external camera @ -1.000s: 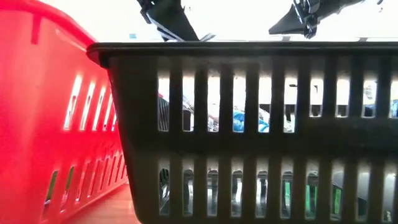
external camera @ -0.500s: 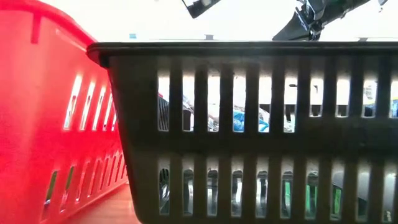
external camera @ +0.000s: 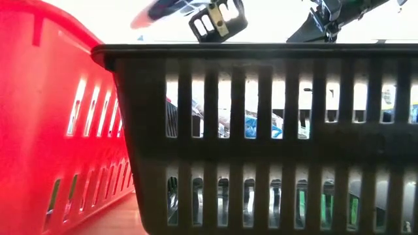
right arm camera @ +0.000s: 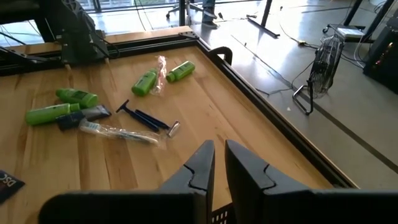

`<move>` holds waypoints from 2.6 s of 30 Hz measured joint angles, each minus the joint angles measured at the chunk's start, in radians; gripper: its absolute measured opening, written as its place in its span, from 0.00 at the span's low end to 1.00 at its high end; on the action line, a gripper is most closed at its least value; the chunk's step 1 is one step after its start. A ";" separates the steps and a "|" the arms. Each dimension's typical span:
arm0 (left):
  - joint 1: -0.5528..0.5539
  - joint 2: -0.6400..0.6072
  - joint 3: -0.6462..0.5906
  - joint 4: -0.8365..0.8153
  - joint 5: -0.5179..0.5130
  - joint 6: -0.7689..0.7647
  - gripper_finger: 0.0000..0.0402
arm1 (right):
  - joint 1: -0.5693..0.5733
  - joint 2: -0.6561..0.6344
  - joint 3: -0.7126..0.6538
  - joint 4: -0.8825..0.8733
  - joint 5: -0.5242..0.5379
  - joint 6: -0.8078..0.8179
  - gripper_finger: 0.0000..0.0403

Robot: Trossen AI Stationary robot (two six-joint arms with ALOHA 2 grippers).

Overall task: Pick & Place Travel size toiletries
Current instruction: Put the dark blue toothbrush into the bottom black bin

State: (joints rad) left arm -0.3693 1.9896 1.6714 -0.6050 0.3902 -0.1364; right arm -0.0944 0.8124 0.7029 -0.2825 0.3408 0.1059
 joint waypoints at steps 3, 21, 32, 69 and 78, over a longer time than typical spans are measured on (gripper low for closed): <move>0.021 0.000 0.000 -0.037 -0.002 -0.004 0.08 | 0.000 0.000 0.000 0.001 -0.001 0.004 0.07; 0.163 -0.059 -0.001 -0.050 0.067 0.309 0.08 | 0.000 0.000 -0.001 0.042 0.000 -0.048 0.07; 0.286 -0.129 0.002 -0.034 0.067 0.329 0.08 | 0.000 0.000 -0.001 0.085 0.024 -0.175 0.07; -0.004 -0.162 -0.001 -0.022 -0.628 -0.138 0.08 | 0.001 -0.055 0.000 -0.017 0.000 -0.123 0.07; -0.061 -0.135 -0.001 0.035 -0.707 -0.259 0.08 | 0.001 -0.055 0.000 -0.095 -0.003 -0.084 0.07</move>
State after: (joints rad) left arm -0.4305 1.8546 1.6706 -0.5696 -0.3172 -0.3949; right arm -0.0937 0.7574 0.7025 -0.3773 0.3374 0.0222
